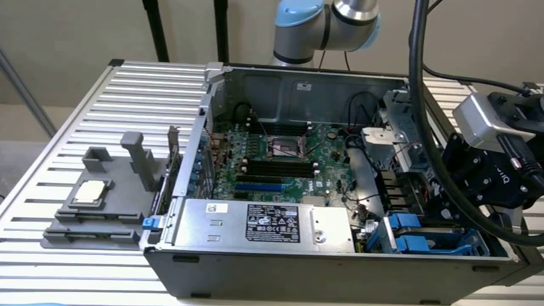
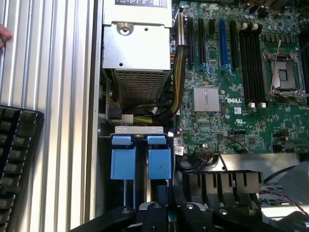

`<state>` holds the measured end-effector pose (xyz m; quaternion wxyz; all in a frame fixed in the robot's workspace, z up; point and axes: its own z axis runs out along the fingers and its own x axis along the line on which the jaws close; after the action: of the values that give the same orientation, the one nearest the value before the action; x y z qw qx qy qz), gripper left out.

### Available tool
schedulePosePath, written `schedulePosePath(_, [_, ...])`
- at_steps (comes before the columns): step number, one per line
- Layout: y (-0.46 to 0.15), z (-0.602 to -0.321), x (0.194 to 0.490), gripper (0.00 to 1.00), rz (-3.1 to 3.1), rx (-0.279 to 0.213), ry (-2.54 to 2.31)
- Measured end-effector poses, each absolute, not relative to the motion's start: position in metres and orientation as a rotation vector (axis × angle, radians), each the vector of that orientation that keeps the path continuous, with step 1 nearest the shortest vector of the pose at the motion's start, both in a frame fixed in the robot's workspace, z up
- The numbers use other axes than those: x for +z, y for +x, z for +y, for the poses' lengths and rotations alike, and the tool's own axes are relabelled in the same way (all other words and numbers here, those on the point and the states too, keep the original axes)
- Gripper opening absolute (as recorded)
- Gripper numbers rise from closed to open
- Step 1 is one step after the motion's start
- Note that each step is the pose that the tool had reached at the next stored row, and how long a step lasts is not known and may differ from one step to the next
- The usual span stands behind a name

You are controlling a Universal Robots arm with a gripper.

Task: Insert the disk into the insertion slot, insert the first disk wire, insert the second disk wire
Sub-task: 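Insert the second disk wire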

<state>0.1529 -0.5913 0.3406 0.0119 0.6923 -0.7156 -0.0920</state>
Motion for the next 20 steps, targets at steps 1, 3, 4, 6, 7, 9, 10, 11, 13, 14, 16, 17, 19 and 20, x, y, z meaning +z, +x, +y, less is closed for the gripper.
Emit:
schedulePosePath(1, [0.1530, -0.5912, 0.3404, 0.17, -2.231, -0.287, 2.159])
schedulePosePath(3, [0.1530, -0.5912, 0.3400, 0.17, -2.230, -0.287, 2.160])
schedulePosePath(4, [0.1530, -0.5913, 0.3397, 0.17, -2.229, -0.287, 2.160])
schedulePosePath(6, [0.1531, -0.5913, 0.3393, 0.17, -2.229, -0.286, 2.161])
schedulePosePath(7, [0.1531, -0.5913, 0.3390, 0.17, -2.228, -0.286, 2.161])
schedulePosePath(9, [0.1532, -0.5913, 0.3383, 0.17, -2.228, -0.287, 2.162])
schedulePosePath(10, [0.1533, -0.5913, 0.3380, 0.17, -2.227, -0.287, 2.162])
schedulePosePath(11, [0.1533, -0.5913, 0.3376, 0.17, -2.227, -0.287, 2.163])
schedulePosePath(13, [0.1535, -0.5913, 0.3367, 0.17, -2.226, -0.287, 2.163])
schedulePosePath(14, [0.1535, -0.5913, 0.3362, 0.17, -2.226, -0.287, 2.164])
schedulePosePath(16, [0.1537, -0.5913, 0.3355, 0.17, -2.225, -0.286, 2.164])
schedulePosePath(17, [0.1538, -0.5913, 0.3352, 0.17, -2.225, -0.286, 2.164])
schedulePosePath(19, [0.1538, -0.5913, 0.3351, 0.17, -2.225, -0.286, 2.164])
schedulePosePath(20, [0.1538, -0.5913, 0.3349, 0.17, -2.225, -0.286, 2.164])
